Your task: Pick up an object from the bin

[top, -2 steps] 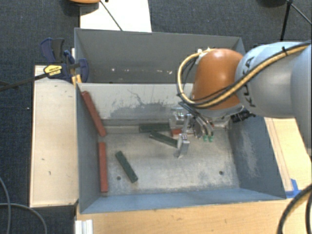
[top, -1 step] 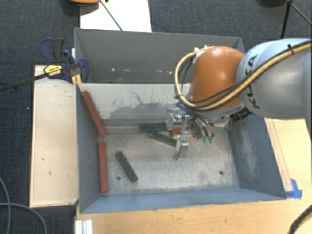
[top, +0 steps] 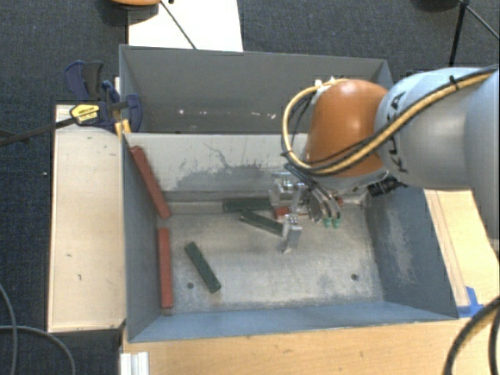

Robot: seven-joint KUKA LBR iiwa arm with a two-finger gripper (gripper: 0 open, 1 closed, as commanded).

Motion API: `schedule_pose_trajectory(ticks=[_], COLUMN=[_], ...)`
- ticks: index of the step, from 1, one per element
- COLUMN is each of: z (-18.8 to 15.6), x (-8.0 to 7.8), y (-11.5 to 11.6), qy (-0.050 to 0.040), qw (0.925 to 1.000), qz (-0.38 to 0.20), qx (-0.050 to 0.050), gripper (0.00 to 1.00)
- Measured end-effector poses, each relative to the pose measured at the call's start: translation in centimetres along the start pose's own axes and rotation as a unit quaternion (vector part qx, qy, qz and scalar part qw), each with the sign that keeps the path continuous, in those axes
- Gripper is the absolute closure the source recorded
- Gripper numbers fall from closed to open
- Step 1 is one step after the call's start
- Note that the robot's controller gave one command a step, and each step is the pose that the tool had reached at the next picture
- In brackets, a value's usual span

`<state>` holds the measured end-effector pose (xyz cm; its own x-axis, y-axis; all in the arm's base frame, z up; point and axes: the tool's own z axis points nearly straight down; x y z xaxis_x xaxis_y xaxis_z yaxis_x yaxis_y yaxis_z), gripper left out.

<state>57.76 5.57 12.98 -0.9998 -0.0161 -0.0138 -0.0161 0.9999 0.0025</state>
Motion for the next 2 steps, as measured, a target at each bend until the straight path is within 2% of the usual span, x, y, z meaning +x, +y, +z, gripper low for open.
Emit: schedule_pose_trajectory(ticks=[1, 2], z=[5.5, 5.7], x=[0.6, -0.1], y=[0.6, -1.9], qy=[0.0056, 0.0051], qw=[0.9994, 0.9996], qz=[0.034, 0.028], qx=[0.001, 0.0], gripper=[0.0, 0.0])
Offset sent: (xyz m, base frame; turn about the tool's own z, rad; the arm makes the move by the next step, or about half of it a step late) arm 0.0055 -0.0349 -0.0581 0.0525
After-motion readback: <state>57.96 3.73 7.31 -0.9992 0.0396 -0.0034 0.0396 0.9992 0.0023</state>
